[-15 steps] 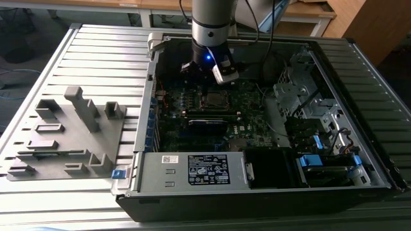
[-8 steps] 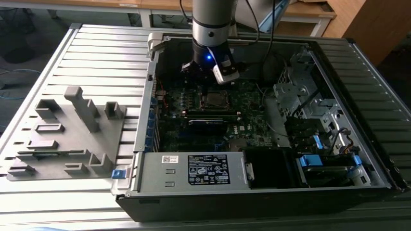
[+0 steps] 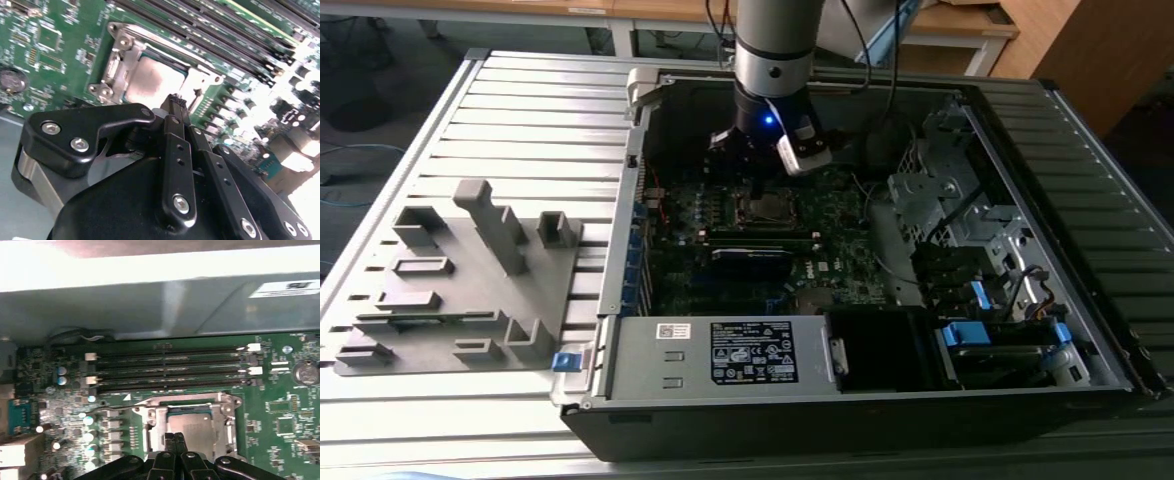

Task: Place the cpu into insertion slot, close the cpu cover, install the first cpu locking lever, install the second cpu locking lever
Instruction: 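Close the cpu cover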

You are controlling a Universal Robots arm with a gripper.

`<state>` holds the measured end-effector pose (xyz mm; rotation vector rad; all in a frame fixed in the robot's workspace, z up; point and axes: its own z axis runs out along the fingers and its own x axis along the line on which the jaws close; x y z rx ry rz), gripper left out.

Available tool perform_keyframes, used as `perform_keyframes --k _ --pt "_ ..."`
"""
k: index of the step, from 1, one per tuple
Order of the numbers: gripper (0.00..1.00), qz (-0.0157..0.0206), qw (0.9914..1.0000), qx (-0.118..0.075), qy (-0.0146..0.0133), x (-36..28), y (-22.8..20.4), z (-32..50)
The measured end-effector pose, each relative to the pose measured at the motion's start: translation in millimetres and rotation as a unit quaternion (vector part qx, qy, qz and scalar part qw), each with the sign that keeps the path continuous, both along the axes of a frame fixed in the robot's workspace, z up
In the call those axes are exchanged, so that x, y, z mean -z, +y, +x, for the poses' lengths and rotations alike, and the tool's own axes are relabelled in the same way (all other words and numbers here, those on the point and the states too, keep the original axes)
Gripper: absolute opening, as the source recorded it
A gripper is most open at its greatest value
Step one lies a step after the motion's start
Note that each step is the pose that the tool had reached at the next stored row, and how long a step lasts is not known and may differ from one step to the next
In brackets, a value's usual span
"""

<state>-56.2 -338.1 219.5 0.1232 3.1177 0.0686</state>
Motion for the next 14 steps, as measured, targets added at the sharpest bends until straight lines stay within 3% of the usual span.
perform_keyframes --k 7,14 --pt "0.11 0.0000 1.00000 0.000 0.0000 0.2 0.0 16.1" --pt "0.11 -0.0002 1.00000 0.000 0.0000 0.3 -3.0 16.4"
